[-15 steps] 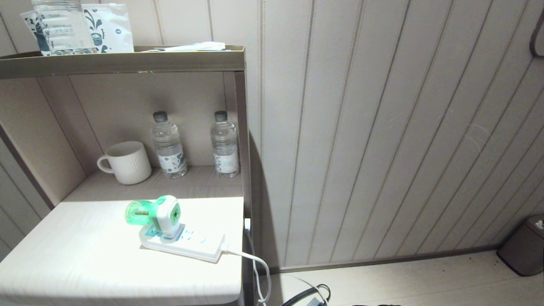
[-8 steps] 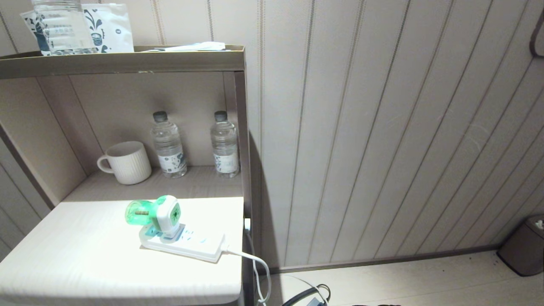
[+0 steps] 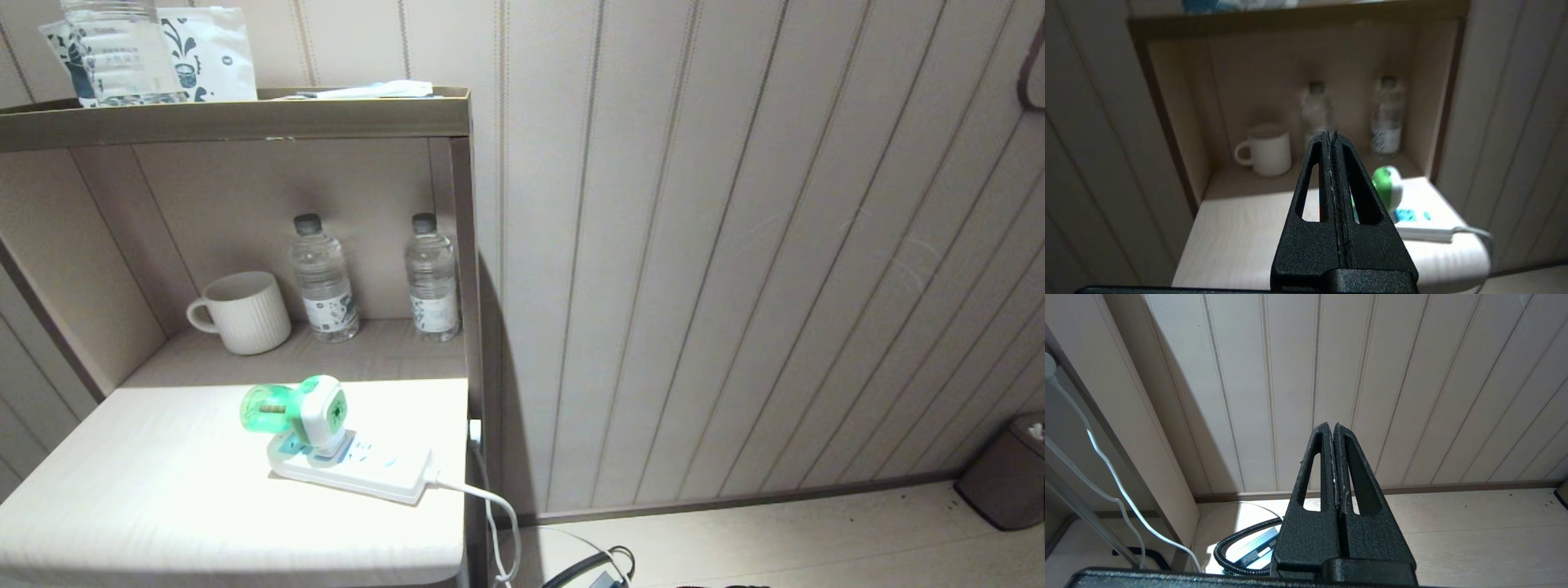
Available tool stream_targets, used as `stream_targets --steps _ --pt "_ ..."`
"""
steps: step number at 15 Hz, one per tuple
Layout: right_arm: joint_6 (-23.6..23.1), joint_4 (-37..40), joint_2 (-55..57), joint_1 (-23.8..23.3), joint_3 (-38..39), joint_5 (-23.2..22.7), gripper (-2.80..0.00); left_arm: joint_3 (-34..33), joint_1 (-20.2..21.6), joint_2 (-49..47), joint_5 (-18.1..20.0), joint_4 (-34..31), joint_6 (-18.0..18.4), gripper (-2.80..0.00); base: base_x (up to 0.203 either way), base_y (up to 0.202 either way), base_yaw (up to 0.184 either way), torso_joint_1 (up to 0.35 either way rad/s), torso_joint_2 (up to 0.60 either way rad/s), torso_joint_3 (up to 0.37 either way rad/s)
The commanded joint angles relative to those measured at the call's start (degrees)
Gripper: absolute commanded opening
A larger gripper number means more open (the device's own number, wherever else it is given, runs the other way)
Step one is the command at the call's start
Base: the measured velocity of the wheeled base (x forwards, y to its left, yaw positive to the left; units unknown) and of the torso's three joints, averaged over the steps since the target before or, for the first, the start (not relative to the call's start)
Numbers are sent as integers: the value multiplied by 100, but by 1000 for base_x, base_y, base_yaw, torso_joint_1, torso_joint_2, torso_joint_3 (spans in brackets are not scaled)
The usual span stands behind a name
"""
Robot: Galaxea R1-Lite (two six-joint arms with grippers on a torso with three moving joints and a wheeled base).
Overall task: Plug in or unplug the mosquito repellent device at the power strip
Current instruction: Hold the socket with your right hand and unplug it with your left hand
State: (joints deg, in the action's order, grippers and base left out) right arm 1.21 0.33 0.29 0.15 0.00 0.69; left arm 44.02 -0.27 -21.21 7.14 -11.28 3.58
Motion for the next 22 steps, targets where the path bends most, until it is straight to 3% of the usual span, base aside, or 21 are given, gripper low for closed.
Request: stream_targets --steps 1,3,4,6,8,9,11,14,17,19,22 --pt "2 2 -3 3 0 1 -280 1372 -5 -1151 529 -594 30 -280 0 0 0 0 0 0" --pt "2 -6 -3 3 0 1 -280 2836 -14 -2032 1371 -1963 385 -280 0 0 0 0 0 0" --pt "2 2 -3 3 0 1 -280 3393 -21 -2527 1771 -2731 806 -280 0 0 0 0 0 0" --pt "2 2 -3 3 0 1 -280 3923 -165 -3209 2386 -4015 2502 -280 0 0 0 0 0 0" --pt "11 2 -3 3 0 1 -280 4023 -357 -3797 2414 -4624 3809 -280 0 0 0 0 0 0" --pt "4 2 -3 3 0 1 -280 4008 -523 -4030 2294 -4741 4249 -280 0 0 0 0 0 0" --pt "2 2 -3 3 0 1 -280 3895 -1051 -4303 1523 -4808 4900 -280 0 0 0 0 0 0" --pt "2 2 -3 2 0 1 -280 3918 -2047 -4708 133 -4706 5289 -280 0 0 0 0 0 0" --pt "7 2 -3 3 0 1 -280 4044 -2741 -5440 -1073 -4313 5594 -280 0 0 0 0 0 0" --pt "2 2 -3 3 0 1 -280 4089 -2962 -5920 -1489 -3923 5678 -280 0 0 0 0 0 0" --pt "9 2 -3 3 0 1 -280 4390 -3019 -6543 -1617 -3534 5700 -280 0 0 0 0 0 0"
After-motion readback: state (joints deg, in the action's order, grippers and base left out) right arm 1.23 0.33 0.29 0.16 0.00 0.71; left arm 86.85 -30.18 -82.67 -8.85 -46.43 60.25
